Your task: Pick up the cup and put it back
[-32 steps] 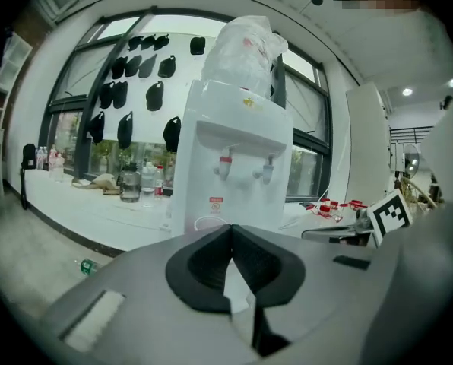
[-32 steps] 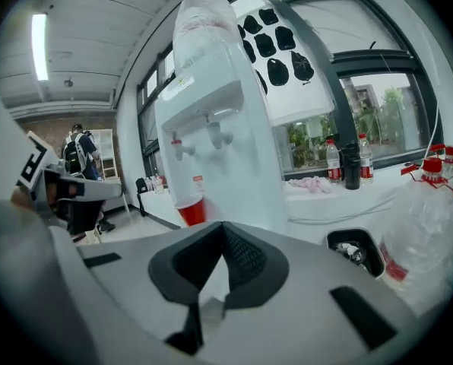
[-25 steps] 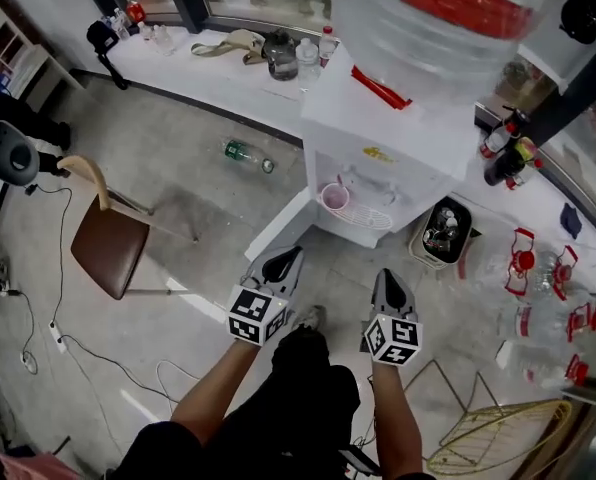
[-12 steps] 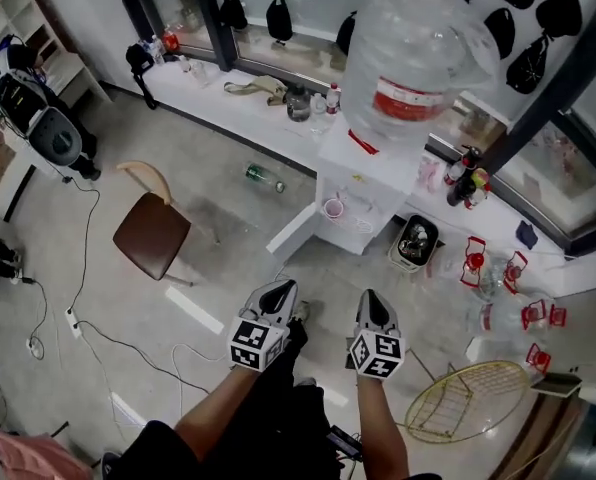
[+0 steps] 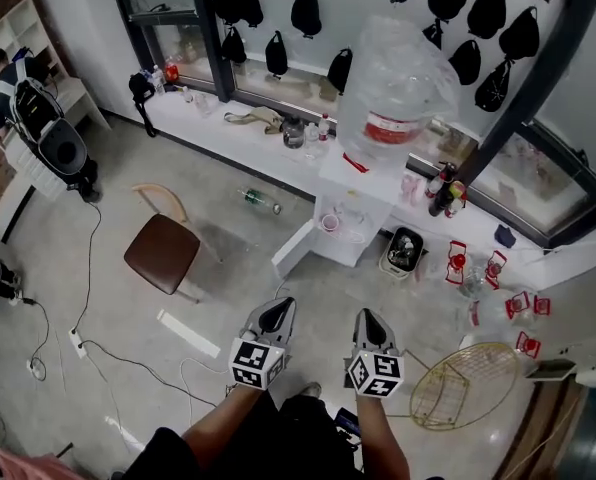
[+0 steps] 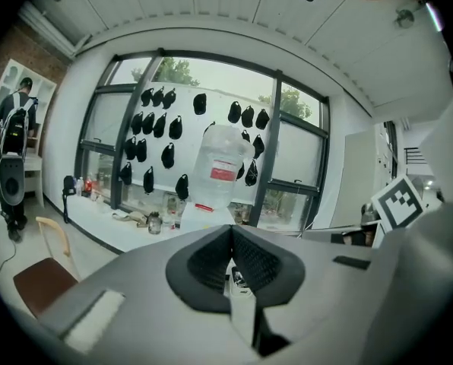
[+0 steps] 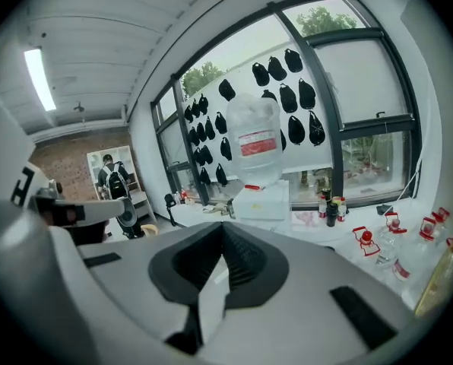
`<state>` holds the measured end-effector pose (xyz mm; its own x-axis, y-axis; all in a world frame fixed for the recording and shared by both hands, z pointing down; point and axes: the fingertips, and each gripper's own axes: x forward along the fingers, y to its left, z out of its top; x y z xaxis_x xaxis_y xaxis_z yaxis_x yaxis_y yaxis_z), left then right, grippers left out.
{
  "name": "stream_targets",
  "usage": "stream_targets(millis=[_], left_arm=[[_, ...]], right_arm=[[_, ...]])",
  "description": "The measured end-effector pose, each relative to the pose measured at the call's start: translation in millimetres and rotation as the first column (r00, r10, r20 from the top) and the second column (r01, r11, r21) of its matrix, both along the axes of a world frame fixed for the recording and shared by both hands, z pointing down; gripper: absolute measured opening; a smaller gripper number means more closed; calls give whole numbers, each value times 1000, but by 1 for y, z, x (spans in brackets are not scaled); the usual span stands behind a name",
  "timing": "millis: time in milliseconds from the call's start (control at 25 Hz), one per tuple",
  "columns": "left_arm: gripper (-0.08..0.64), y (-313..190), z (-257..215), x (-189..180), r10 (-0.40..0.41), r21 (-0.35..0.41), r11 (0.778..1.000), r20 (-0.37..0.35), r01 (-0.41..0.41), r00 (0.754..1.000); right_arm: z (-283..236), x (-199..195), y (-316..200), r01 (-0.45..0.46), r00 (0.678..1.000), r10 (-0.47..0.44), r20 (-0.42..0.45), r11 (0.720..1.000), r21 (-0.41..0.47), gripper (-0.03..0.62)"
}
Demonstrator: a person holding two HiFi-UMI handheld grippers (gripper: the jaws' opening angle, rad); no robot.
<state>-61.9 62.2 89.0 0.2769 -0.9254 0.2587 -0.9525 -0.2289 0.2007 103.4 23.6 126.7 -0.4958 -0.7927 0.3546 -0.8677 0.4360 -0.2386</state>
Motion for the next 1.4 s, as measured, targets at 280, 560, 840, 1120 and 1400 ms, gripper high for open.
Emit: stream_targets(millis=[280,560,840,1120,1400], left_arm=[[6,28,-21,-18,89,40,995,54,-91,995],[6,38,-32,-42,119,77,989,66,-124,991],[6,44,-28,-54,119,61,991,48,-121,992],[6,48,-30,-59,133,63,989,52,-136,990],[6,49,-32,-57,137,69,988,56,-141,989]], right_arm=[[-44,-16,49,-52,998,53,-19,997,59,-5],[-71,-36,84,-57,998,60,-25,995,88,-5],[-69,-41,90,-80,996,81,-21,994,80,-5],[-70,-48,90,-72,997,74,-22,994,77,-5],[-67,-47,92,-69,997,70,-13,996,62,-5]])
